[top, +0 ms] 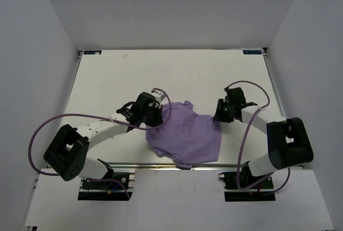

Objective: Fold and stack the t-shirts
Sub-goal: Flatten out the tshirt

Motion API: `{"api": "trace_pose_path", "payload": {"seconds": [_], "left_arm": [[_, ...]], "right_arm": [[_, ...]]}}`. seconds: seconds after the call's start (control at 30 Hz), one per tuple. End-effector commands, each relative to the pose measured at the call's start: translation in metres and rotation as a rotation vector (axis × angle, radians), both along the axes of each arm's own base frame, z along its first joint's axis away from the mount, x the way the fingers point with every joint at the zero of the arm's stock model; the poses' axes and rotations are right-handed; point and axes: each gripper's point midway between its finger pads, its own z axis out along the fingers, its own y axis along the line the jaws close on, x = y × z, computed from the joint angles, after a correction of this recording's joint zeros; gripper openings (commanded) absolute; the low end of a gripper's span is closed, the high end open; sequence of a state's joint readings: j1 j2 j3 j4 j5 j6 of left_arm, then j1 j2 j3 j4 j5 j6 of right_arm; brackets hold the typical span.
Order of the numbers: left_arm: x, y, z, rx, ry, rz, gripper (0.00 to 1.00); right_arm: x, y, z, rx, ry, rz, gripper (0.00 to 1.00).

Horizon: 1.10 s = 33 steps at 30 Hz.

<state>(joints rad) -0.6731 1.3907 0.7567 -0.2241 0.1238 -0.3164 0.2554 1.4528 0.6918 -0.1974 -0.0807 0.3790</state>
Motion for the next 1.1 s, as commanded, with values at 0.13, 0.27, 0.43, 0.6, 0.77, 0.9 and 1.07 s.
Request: {"api": "trace_pose_path", "payload": {"seconds": [0.13, 0.27, 0.43, 0.6, 0.77, 0.9, 1.07], "left_arm": [[0.012, -0.022, 0.058, -0.159, -0.162, -0.041, 0.0], [0.021, -0.023, 0.102, -0.224, -0.285, -0.025, 0.0], [0.039, -0.021, 0.155, -0.238, -0.42, 0.008, 0.0], [0.06, -0.017, 0.236, -0.262, -0.585, 0.058, 0.0], [0.074, 0.001, 0.316, -0.26, -0.748, 0.148, 0.0], [0.073, 0.016, 0.369, -0.268, -0.866, 0.188, 0.0], [0.062, 0.032, 0.416, -0.264, -0.976, 0.193, 0.0]], "right_arm": [[0.016, 0.032, 0.026, 0.054, -0.085, 0.063, 0.0], [0.038, 0.043, 0.096, 0.111, -0.306, 0.083, 0.0], [0.047, 0.047, 0.198, 0.181, -0.577, 0.094, 0.0], [0.049, 0.035, 0.305, 0.201, -0.827, 0.046, 0.0], [0.054, 0.012, 0.407, 0.176, -1.025, -0.067, 0.0], [0.051, 0.004, 0.462, 0.158, -1.128, -0.08, 0.0], [0.022, -0.007, 0.559, 0.17, -1.323, -0.069, 0.0]]}}
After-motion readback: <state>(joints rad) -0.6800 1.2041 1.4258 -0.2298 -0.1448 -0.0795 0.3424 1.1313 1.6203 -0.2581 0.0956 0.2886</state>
